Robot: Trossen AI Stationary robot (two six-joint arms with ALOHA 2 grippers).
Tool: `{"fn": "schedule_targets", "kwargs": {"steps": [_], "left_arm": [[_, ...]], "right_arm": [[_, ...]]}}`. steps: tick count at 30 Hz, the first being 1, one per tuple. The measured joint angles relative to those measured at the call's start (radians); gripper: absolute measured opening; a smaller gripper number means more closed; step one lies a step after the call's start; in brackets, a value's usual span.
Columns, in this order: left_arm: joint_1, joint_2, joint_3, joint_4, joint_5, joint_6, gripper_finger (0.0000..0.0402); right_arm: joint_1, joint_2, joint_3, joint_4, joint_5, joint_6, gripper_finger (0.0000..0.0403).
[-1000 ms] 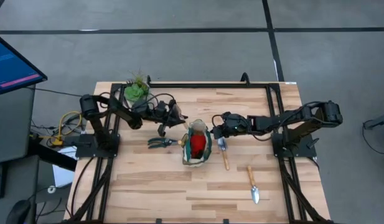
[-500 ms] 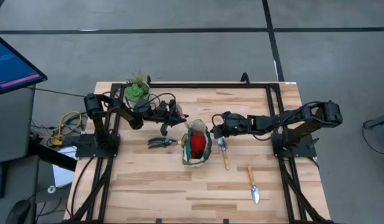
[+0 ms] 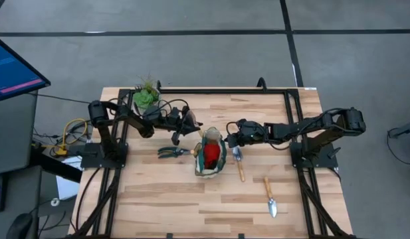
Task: Pick & Place Garden tools in Gardening bag
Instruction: Put the trowel into the gardening bag
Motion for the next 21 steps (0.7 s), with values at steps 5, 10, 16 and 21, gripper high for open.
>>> {"fn": "schedule_targets", "kwargs": {"steps": [5, 10, 16, 21], "left_arm": [[-0.004, 0.017, 0.000, 0.001, -0.003, 0.012, 0.0017], [-0.004, 0.058, 0.000, -0.001, -0.011, 0.008, 0.0017], [-0.004, 0.019, 0.002, 0.003, -0.010, 0.019, 0.0017], [-0.007, 0.016, 0.021, 0.000, -0.007, 0.027, 0.0017]], "right_arm": [[0.000, 0.000, 0.000, 0.005, 0.000, 0.000, 0.0000], [0.000, 0.000, 0.000, 0.011, 0.000, 0.004, 0.0000], [0.001, 0.000, 0.000, 0.028, 0.000, 0.007, 0.0000], [0.000, 0.000, 0.000, 0.027, 0.000, 0.007, 0.0000]]}}
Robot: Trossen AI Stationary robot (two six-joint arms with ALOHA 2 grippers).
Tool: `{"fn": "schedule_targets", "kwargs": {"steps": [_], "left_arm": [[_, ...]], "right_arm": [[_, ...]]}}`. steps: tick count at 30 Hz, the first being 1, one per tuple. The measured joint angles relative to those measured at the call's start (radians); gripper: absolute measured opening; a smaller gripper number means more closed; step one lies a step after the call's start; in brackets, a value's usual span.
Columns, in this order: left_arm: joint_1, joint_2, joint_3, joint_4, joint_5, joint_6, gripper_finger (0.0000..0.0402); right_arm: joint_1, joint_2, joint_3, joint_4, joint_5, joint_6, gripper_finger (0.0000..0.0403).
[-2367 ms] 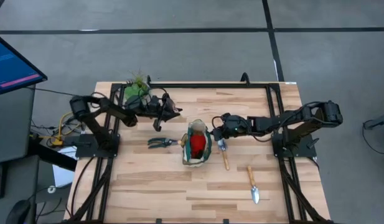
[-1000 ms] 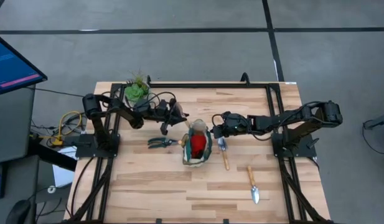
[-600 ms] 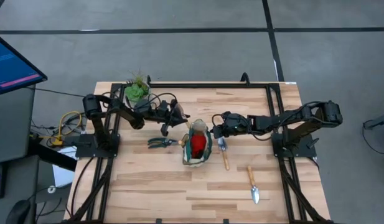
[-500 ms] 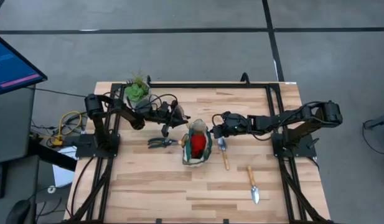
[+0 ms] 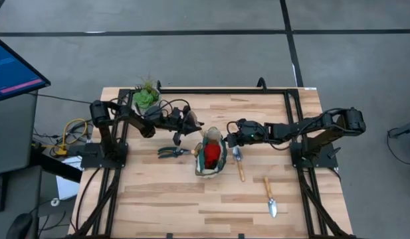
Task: Pick & Place Garden tools in Gardening bag
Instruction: Put the trowel into the gardening bag
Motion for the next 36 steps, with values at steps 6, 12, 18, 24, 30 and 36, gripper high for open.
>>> {"fn": "schedule_targets", "kwargs": {"steps": [6, 12, 18, 24, 30, 36], "left_arm": [[-0.006, 0.013, 0.005, 0.002, 0.002, 0.007, 0.0017], [-0.006, 0.013, 0.005, 0.000, 0.002, 0.026, 0.0017], [-0.020, 0.025, 0.009, 0.005, -0.018, 0.049, 0.0017], [-0.033, 0.077, 0.044, 0.000, -0.019, 0.049, 0.0017], [-0.033, 0.106, 0.077, -0.001, -0.019, 0.031, 0.0017], [-0.032, 0.106, 0.078, -0.001, -0.019, 0.034, 0.0017]], "right_arm": [[0.000, 0.000, 0.000, 0.000, 0.000, 0.000, 0.0000], [0.000, 0.000, 0.000, 0.001, 0.001, 0.000, 0.0000], [0.000, 0.000, 0.000, 0.027, 0.002, 0.000, 0.0000], [-0.005, 0.000, 0.000, 0.035, 0.001, 0.000, 0.0000], [0.004, 0.000, 0.000, 0.039, 0.001, 0.000, 0.0000], [0.004, 0.000, 0.000, 0.041, 0.001, -0.016, 0.0000]]}}
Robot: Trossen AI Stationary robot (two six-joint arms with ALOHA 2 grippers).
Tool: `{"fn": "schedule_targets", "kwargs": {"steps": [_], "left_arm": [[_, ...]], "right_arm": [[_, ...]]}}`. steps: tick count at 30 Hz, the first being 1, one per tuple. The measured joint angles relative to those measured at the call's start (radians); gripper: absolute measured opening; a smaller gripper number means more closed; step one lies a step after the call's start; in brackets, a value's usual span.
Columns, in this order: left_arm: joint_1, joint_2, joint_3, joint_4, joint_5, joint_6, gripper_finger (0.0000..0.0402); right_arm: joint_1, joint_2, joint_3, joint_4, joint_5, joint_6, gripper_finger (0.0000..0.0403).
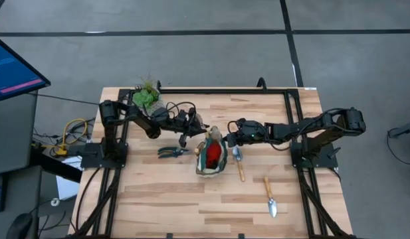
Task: Pick & Place Garden tools in Gardening bag
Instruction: Put the trowel into the gardening bag
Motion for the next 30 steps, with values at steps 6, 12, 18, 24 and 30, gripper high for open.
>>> {"fn": "schedule_targets", "kwargs": {"steps": [6, 12, 18, 24, 30], "left_arm": [[0.001, 0.034, -0.014, -0.020, 0.001, 0.020, 0.0017], [0.002, 0.033, -0.038, -0.029, 0.002, 0.014, 0.0017], [0.002, 0.029, -0.043, -0.073, 0.036, 0.046, 0.0017], [0.002, 0.028, -0.043, -0.176, 0.039, 0.116, 0.0017], [0.008, 0.028, -0.043, -0.176, 0.037, 0.117, 0.0037]], "right_arm": [[0.000, 0.000, 0.000, 0.015, 0.000, -0.023, 0.0000], [0.000, 0.000, 0.000, 0.026, 0.000, -0.050, 0.0000], [0.000, 0.000, 0.000, 0.068, 0.012, -0.077, 0.0000], [-0.001, 0.000, 0.000, 0.066, 0.032, -0.122, 0.0000], [-0.009, 0.000, 0.000, 0.067, 0.038, -0.153, 0.0000]]}}
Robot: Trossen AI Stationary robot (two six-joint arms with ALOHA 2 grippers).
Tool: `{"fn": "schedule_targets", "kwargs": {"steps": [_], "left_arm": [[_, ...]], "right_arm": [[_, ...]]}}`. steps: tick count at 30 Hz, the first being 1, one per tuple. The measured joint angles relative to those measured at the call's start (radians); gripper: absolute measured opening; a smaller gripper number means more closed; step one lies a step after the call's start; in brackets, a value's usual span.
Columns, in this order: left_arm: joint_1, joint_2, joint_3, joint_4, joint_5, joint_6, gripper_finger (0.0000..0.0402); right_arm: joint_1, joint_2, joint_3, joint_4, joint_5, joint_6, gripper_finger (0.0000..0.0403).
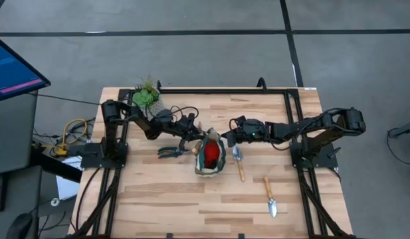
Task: Pick & Place Garden tools in Gardening bag
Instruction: Put the trowel into the gardening bag
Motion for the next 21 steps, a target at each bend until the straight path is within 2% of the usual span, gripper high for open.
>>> {"fn": "schedule_targets", "kwargs": {"steps": [7, 15, 18, 21], "left_arm": [[0.046, -0.090, -0.003, -0.068, 0.079, -0.046, 0.0119], [0.056, -0.298, -0.003, -0.381, 0.074, 0.105, 0.0225], [0.072, -0.399, -0.003, -0.471, 0.066, 0.118, 0.0250], [0.109, -0.521, -0.003, -0.511, 0.052, 0.060, 0.0258]], "right_arm": [[0.000, 0.000, 0.000, 0.005, 0.018, -0.034, 0.0000], [0.000, 0.000, 0.000, 0.040, 0.018, -0.082, 0.0000], [0.000, 0.000, 0.000, 0.053, 0.018, -0.087, 0.0000], [0.000, 0.000, 0.000, 0.058, 0.018, -0.103, 0.0000]]}}
